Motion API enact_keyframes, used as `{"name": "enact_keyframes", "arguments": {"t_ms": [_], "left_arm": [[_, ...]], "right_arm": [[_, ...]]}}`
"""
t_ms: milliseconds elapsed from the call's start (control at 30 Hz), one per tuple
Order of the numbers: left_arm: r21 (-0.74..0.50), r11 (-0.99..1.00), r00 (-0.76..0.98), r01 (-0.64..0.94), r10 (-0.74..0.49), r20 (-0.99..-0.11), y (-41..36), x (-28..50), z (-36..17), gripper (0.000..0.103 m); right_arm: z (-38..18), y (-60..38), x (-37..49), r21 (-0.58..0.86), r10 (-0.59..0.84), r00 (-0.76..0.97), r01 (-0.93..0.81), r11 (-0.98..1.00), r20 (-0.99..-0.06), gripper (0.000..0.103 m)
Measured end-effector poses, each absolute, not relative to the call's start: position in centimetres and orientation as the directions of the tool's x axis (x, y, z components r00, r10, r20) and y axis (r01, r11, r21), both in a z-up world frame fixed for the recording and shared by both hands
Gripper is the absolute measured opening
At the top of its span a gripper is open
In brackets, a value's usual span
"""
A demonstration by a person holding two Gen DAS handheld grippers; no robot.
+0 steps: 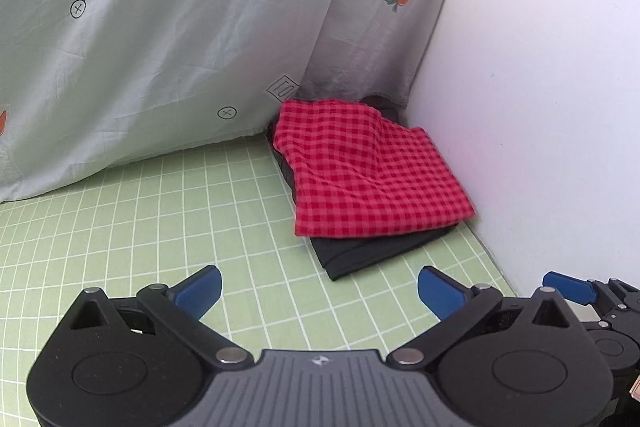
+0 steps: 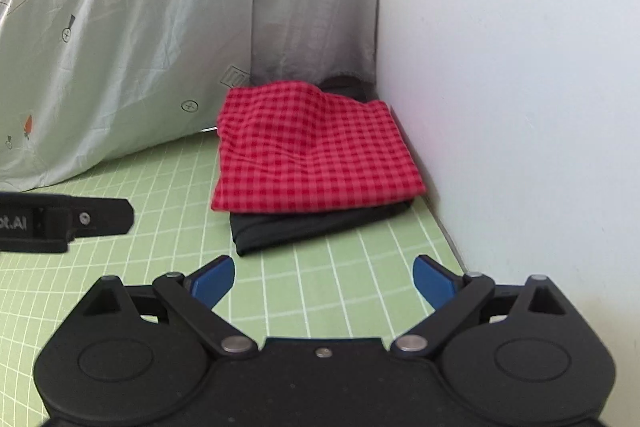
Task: Fold clothes
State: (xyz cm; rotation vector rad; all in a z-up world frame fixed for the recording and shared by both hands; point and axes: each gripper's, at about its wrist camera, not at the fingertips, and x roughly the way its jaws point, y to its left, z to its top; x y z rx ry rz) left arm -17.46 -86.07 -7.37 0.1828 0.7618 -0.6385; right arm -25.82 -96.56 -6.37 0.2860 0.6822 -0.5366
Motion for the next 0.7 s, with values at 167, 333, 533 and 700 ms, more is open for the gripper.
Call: {"name": "enact_keyframes", "arguments": {"t_ms": [167, 333, 533, 700], "left_arm": [[-0.058, 0.790, 0.549, 0.610, -0.475, -0.688, -85.8, -17.8, -7.4, 0.103], [-0.055, 0.792, 0.555, 0.607, -0.473, -0.684, -85.9, -17.7, -7.4, 0.103], [-0.042, 0.802, 0.564, 0.596, -0.455, -0.689, -86.1, -17.5, -7.5, 0.103], [-0.034, 0.804, 0.564, 0.593, -0.446, -0.695, -86.2, -17.4, -7.6, 0.103]], "right_arm": [[-6.3, -97.3, -26.3, 0.094, -0.402, 0.635, 0.601, 0.794, -0.660, 0.097], [-6.4, -97.6, -26.0, 0.077, -0.407, 0.636, 0.593, 0.802, -0.656, 0.097], [-6.7, -98.1, -25.6, 0.071, -0.400, 0.640, 0.580, 0.812, -0.656, 0.097], [-7.1, -98.3, -25.3, 0.070, -0.390, 0.638, 0.573, 0.817, -0.664, 0.097]]}}
